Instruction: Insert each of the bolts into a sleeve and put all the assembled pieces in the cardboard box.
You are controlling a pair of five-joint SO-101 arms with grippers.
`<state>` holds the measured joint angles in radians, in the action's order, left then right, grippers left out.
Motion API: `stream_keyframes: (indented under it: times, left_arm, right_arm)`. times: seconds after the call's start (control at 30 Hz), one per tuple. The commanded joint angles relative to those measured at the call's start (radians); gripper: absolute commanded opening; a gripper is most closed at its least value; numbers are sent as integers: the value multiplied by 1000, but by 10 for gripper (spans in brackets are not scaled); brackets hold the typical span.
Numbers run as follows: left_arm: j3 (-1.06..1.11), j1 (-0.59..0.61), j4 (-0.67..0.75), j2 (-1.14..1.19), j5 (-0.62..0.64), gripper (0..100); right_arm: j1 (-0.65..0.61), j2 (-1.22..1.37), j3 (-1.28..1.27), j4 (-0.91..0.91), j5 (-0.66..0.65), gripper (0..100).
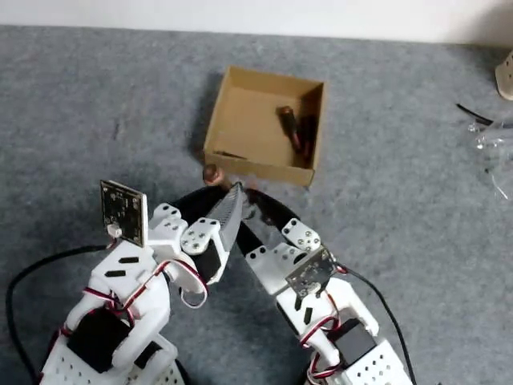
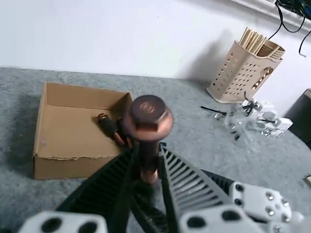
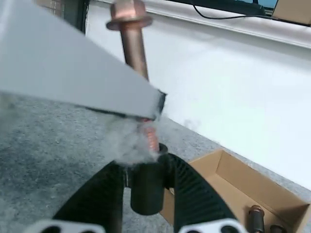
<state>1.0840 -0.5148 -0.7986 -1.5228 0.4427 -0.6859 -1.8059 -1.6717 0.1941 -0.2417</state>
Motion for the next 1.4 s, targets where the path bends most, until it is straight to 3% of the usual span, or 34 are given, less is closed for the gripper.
stream_keyframes:
  times: [0.0, 0.2, 0.67, 0.77, 0.9, 0.97, 1.37]
  left_arm:
    - [36, -27, -5, -18, 3, 5]
    - [137, -25, 0, -18, -74, 5]
    - [130, -24, 0, -18, -80, 14]
    - [134, -24, -5, -18, -81, 111]
    - [133, -24, -25, -10, -80, 324]
    - [127, -24, -52, -13, -77, 370]
    - [-18, -30, -58, -18, -74, 277]
  right_arm:
    - [21, -27, -120, -4, -8, 4]
    - [19, -27, -120, -4, -9, 4]
    - [19, -27, -120, -4, -11, 4]
    - [19, -27, -120, -4, -11, 4]
    - [19, -27, -120, -4, -11, 4]
    - [19, -27, -120, -4, -11, 4]
    - [19, -27, -120, -4, -11, 4]
